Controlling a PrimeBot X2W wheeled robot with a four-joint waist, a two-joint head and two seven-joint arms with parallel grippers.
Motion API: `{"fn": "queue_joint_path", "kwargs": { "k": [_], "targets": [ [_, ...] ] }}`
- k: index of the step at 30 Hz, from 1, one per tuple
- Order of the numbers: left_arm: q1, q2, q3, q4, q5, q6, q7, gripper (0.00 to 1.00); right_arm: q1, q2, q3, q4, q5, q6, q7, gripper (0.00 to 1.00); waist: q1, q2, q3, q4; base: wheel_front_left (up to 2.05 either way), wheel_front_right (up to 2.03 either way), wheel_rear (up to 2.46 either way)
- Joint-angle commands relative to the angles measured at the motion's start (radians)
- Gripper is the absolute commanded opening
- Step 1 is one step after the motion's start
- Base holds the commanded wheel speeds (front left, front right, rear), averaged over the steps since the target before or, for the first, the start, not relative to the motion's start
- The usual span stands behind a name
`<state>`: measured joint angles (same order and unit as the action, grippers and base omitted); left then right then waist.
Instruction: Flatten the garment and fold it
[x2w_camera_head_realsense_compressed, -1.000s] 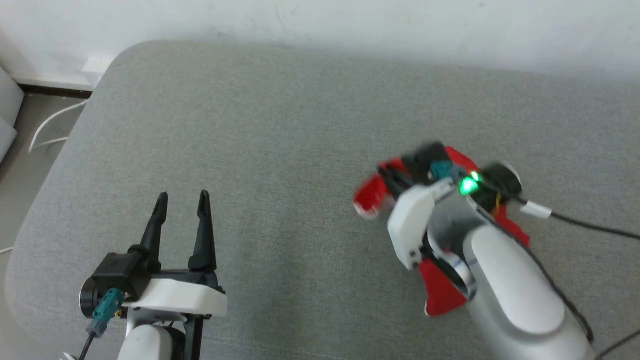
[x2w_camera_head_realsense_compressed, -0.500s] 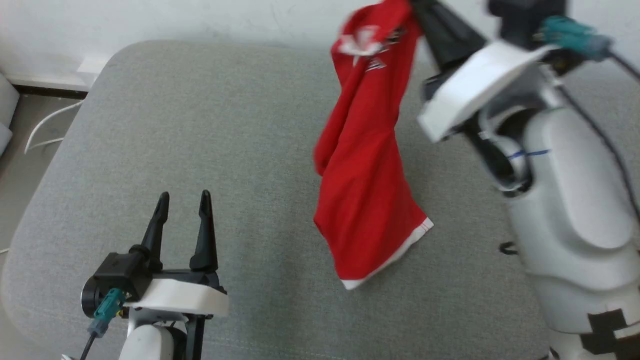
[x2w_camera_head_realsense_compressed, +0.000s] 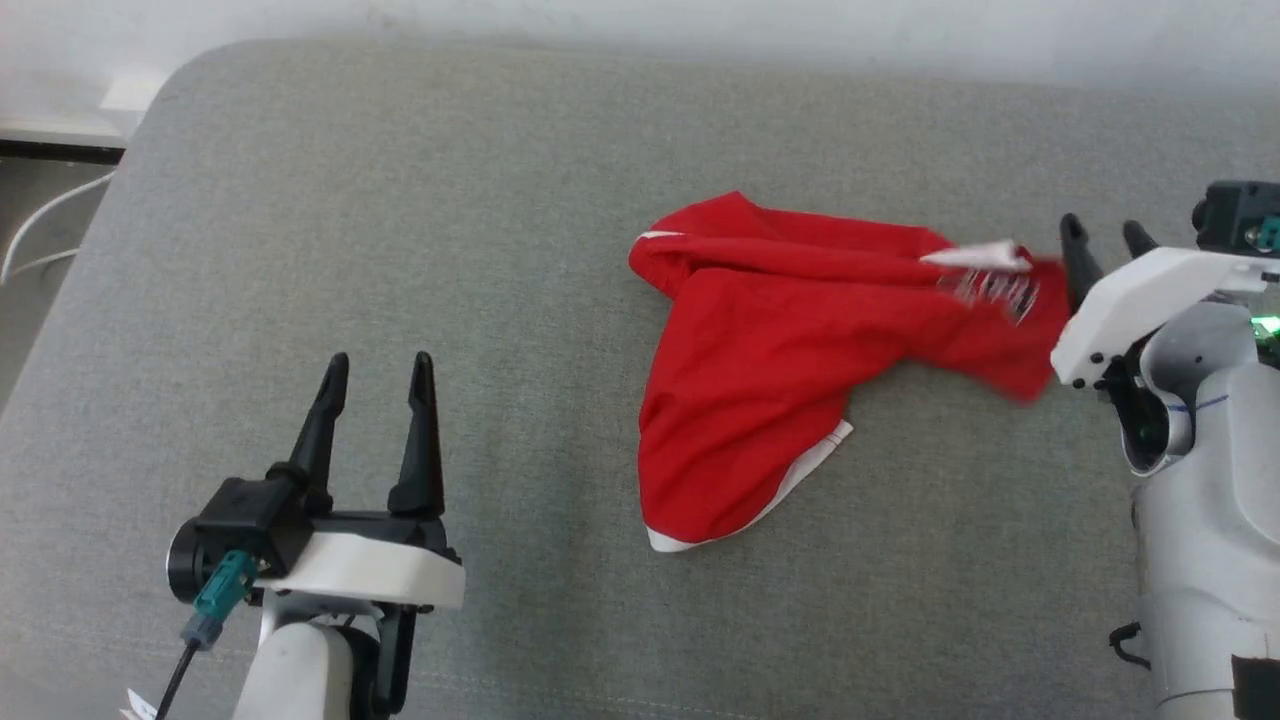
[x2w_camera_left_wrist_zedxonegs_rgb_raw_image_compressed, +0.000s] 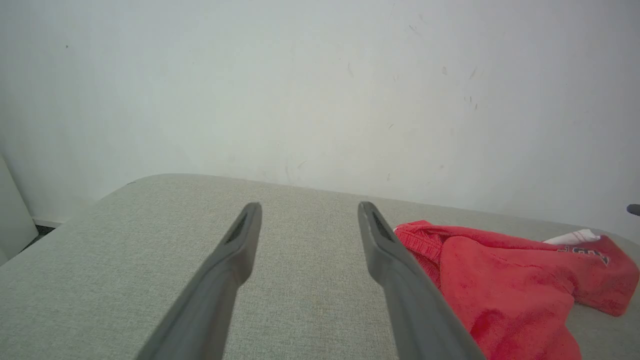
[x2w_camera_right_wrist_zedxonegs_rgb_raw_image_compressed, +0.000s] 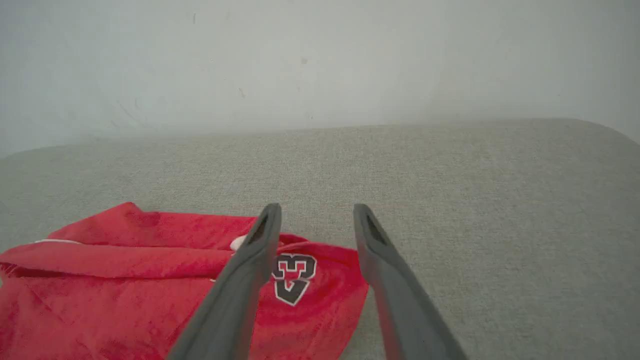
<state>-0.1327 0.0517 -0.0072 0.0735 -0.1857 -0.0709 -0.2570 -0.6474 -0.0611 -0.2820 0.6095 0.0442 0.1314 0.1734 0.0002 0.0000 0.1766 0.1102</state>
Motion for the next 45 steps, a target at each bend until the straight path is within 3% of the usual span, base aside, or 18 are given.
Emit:
{"fn": "queue_joint_path", "kwargs": {
  "k": [1, 4, 10, 15, 22, 34, 35, 36, 38, 39, 42, 45],
  "targets": [
    [-0.014, -0.001, 0.001, 0.002, 0.004, -0.007, -0.005, 1.00, 0.012, 0.002, 0.002, 0.007, 0.000, -0.001, -0.020, 1.00, -0.0002, 0.0000, 0.006, -0.008, 0.00, 0.00, 0.00],
    [-0.015, -0.001, 0.004, 0.001, 0.006, -0.009, -0.005, 1.00, 0.058, 0.006, 0.048, -0.014, 0.040, -0.001, -0.067, 1.00, -0.0002, 0.0000, 0.004, -0.013, 0.00, 0.00, 0.00],
    [-0.015, -0.001, 0.012, -0.006, 0.008, -0.013, -0.005, 1.00, 0.296, 0.010, 0.290, -0.219, 0.182, -0.001, -0.184, 1.00, -0.0002, 0.0000, -0.007, -0.012, 0.00, 0.00, 0.00],
    [-0.018, -0.001, 0.018, -0.022, 0.008, -0.008, -0.005, 1.00, 0.449, 0.010, 0.453, -0.313, 0.167, -0.001, -0.197, 1.00, -0.0002, 0.0000, 0.009, -0.012, 0.00, 0.00, 0.00],
    [-0.029, -0.001, 0.008, -0.028, 0.000, -0.003, -0.005, 1.00, 0.414, 0.011, 0.445, -0.234, 0.030, -0.001, -0.142, 1.00, -0.0002, 0.0000, 0.037, 0.016, 0.00, 0.00, 0.00],
    [-0.038, -0.001, -0.005, -0.024, -0.018, 0.007, -0.005, 1.00, 0.305, 0.011, 0.466, -0.101, -0.037, -0.001, -0.027, 1.00, -0.0002, 0.0000, 0.066, 0.064, 0.00, 0.00, 0.00],
    [-0.039, -0.001, -0.005, -0.024, -0.018, 0.007, -0.005, 1.00, 0.299, 0.011, 0.472, -0.090, -0.043, -0.001, -0.013, 0.96, -0.0002, 0.0000, 0.067, 0.065, 0.00, 0.00, 0.00],
    [-0.039, -0.001, -0.004, -0.024, -0.018, 0.008, -0.005, 1.00, 0.293, 0.011, 0.479, -0.081, -0.044, -0.001, -0.003, 0.80, -0.0002, 0.0000, 0.068, 0.065, 0.00, 0.00, 0.00],
    [-0.038, -0.001, -0.003, -0.023, -0.018, 0.009, -0.005, 1.00, 0.283, 0.011, 0.493, -0.062, -0.040, -0.001, 0.019, 0.09, -0.0002, 0.0000, 0.067, 0.063, 0.00, 0.00, 0.00],
    [-0.037, -0.001, -0.003, -0.022, -0.017, 0.009, -0.005, 1.00, 0.283, 0.011, 0.494, -0.054, -0.036, -0.001, 0.034, 0.00, -0.0002, 0.0000, 0.065, 0.061, 0.00, 0.00, 0.00],
    [-0.033, -0.001, -0.004, -0.016, -0.015, 0.009, -0.005, 1.00, 0.295, 0.011, 0.469, -0.071, -0.011, -0.001, 0.043, 0.00, -0.0002, 0.0000, 0.050, 0.054, 0.00, 0.00, 0.00],
    [-0.025, -0.001, 0.000, -0.011, -0.011, 0.008, -0.005, 1.00, 0.339, 0.011, 0.406, -0.164, 0.053, -0.001, 0.004, 0.00, -0.0002, 0.0000, 0.029, 0.040, 0.00, 0.00, 0.00]
  ]
}}
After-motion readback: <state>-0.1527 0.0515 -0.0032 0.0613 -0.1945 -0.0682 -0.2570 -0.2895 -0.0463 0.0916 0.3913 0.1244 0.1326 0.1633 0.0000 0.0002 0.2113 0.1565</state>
